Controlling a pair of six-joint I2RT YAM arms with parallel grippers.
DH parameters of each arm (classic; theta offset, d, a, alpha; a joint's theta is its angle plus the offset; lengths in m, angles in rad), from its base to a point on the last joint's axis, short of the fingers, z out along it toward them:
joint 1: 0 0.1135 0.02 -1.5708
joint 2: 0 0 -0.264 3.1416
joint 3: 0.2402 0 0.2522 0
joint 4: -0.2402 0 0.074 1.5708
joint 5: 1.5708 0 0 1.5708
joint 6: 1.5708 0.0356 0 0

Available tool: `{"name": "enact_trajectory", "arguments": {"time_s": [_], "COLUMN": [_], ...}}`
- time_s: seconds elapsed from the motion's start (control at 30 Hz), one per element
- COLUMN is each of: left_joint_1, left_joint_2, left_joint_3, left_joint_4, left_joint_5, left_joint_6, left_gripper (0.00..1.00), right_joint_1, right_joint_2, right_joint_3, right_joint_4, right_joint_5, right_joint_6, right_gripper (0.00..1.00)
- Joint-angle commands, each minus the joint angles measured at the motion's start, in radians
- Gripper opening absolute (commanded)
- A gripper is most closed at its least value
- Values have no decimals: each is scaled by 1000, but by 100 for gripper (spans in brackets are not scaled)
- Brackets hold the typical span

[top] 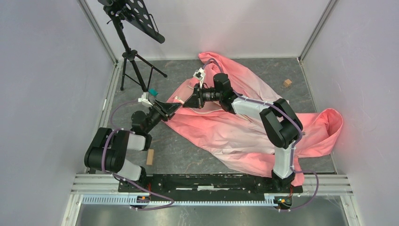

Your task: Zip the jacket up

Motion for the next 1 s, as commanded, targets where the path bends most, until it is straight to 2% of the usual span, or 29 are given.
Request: {"name": "enact_trajectory", "arguments": {"time_s": [0.0, 0.2, 0.47, 0.6, 0.77, 0.87, 0.97], "left_joint_1": [-4, -17, -21, -21, -21, -21, -21], "left_joint_2": [13, 20, 54, 62, 75, 85, 89], "left_joint_3": [25, 38, 38, 37, 34, 37, 34], "left_joint_4": [95, 96, 146, 167, 196, 214, 219], "left_joint_5": [-14, -24, -30, -28, -33, -37, -46], "left_joint_6": [-41, -41, -49, -54, -69, -78, -73], "left_gripper": [44, 42, 28, 38, 38, 30, 18], "right_joint_1": [-1, 4, 7, 9, 10, 15, 17], "right_joint_2": [-36, -35, -38, -37, -33, -30, -30], "right_joint_3": [-2, 0, -7, -8, 2, 7, 8], "right_joint_4": [60, 66, 58, 55, 54, 51, 43], "right_joint_5": [-10, -14, -11, -11, -10, -9, -3], "right_joint_6": [11, 16, 7, 4, 4, 5, -2], "right_gripper": [0, 0, 0, 0, 0, 0, 0]}}
